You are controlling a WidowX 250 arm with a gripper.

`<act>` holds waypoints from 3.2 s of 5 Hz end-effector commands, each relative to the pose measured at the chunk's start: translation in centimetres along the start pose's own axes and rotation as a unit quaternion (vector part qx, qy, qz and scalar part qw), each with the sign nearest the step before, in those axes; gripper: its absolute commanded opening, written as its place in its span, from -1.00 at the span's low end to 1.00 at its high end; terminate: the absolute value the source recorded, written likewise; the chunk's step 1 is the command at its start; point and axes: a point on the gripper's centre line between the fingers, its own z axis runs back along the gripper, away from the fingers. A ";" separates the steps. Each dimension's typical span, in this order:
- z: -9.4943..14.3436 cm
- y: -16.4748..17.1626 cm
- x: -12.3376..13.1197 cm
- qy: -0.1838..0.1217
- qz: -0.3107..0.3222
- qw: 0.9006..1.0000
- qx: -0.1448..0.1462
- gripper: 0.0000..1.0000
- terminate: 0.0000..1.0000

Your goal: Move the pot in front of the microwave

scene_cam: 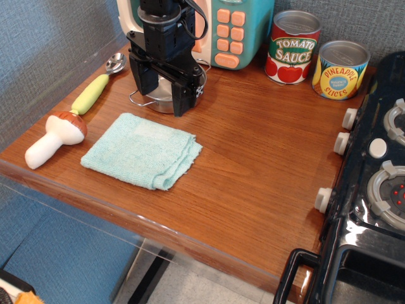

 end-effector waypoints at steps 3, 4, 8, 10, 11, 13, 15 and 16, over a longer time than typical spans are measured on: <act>1.0 0.3 2.2 -0.021 0.016 1.000 -0.009 1.00 -1.00; 2.1 1.0 3.9 -0.043 0.030 0.999 -0.009 1.00 -1.00; -4.1 2.7 8.0 -0.004 0.067 0.998 0.000 1.00 -1.00; -6.5 3.1 7.4 0.031 0.083 0.996 -0.006 1.00 -1.00; -6.9 3.1 7.2 0.035 0.083 0.996 -0.009 -1.00 -1.00; -6.6 3.5 7.1 0.033 0.086 0.996 -0.011 -1.00 -1.00; -1.5 1.7 7.3 -0.027 0.054 0.998 -0.008 -1.00 -1.00; 1.8 -3.1 6.3 -0.055 -0.015 0.998 -0.040 -1.00 -1.00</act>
